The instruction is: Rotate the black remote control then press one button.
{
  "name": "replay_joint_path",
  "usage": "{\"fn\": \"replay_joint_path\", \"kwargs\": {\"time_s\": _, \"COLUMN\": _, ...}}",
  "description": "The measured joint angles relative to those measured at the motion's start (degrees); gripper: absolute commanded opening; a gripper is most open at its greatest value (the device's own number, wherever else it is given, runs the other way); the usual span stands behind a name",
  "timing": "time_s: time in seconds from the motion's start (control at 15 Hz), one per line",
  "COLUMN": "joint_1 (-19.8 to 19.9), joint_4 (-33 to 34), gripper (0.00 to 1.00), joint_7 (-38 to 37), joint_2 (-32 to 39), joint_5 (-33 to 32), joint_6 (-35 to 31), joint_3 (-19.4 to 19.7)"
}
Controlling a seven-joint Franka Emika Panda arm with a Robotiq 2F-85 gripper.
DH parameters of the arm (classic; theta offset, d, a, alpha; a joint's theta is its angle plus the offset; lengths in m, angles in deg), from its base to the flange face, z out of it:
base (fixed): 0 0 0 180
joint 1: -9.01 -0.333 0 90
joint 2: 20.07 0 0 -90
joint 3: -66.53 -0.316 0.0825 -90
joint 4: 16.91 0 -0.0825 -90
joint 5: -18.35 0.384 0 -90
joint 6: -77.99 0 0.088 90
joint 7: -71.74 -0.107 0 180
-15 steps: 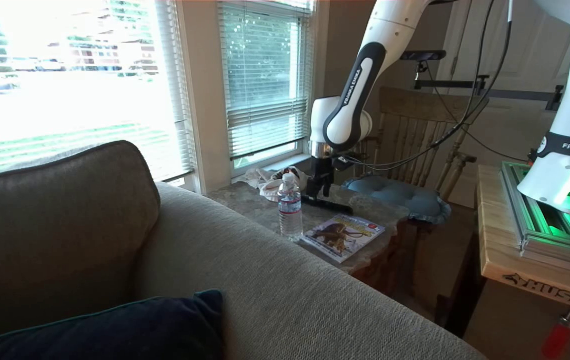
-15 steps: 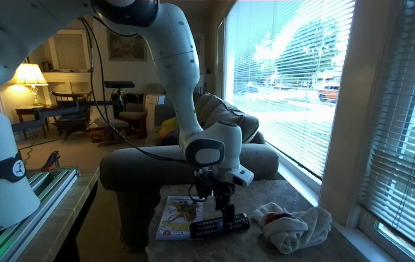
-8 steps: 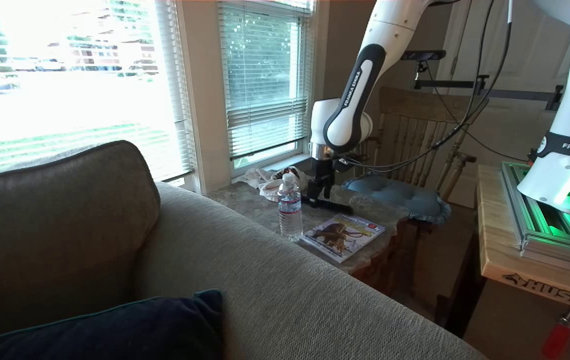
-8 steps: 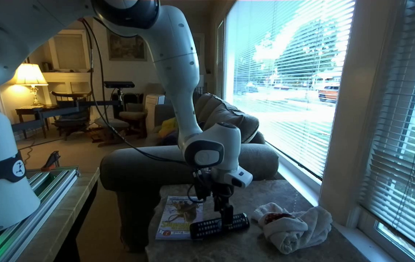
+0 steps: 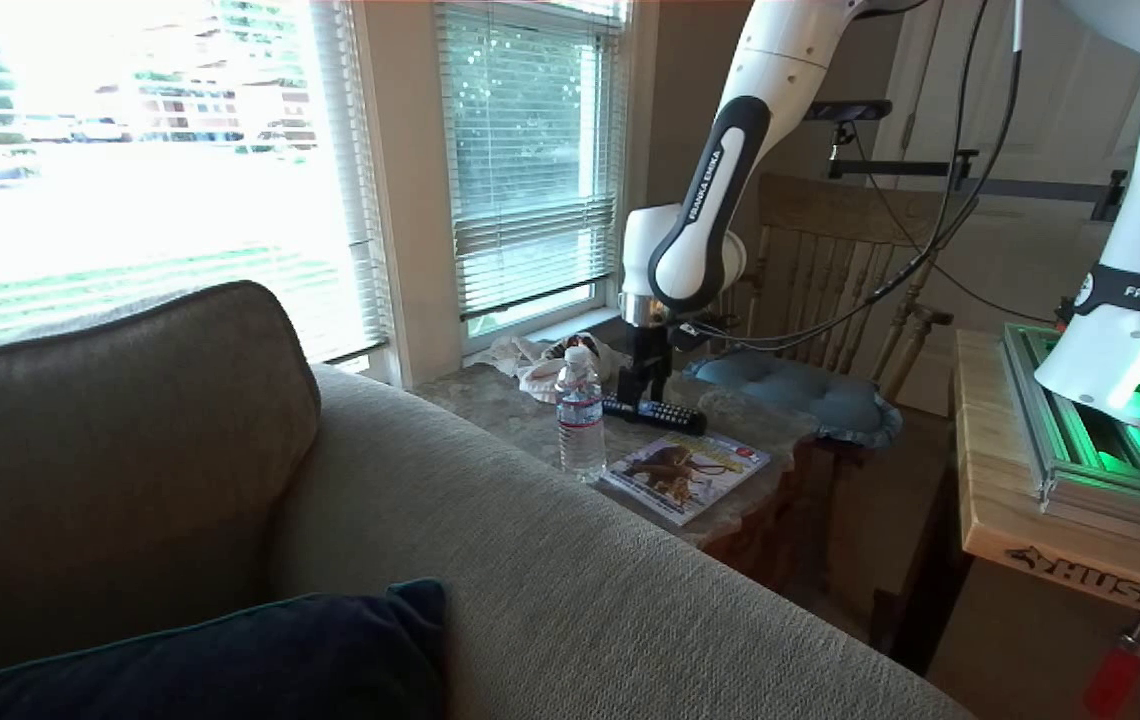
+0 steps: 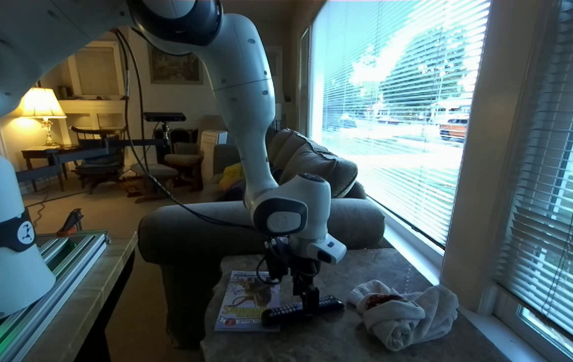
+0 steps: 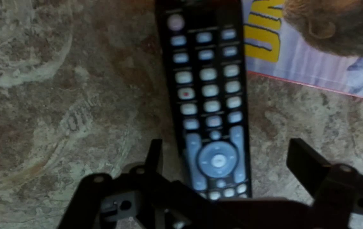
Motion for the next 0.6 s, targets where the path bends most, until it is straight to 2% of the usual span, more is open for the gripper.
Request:
{"fn": "replay_joint_path", "kwargs": {"time_s": 0.4, "joint_1": -0.02, "joint_4": 0.05, "gripper": 0.3, "joint_7": 0.0, "joint_2": 0.2, "joint_5": 0.0, "joint_6": 0.0, "joint_3": 0.05}}
{"fn": "replay_joint_path", "kwargs": {"time_s": 0.6, "joint_1": -0.02, "joint_4": 0.13, "gripper": 0.29, "joint_7": 0.01, "joint_2": 0.21, "joint_5": 0.0, "joint_6": 0.0, "joint_3": 0.05}}
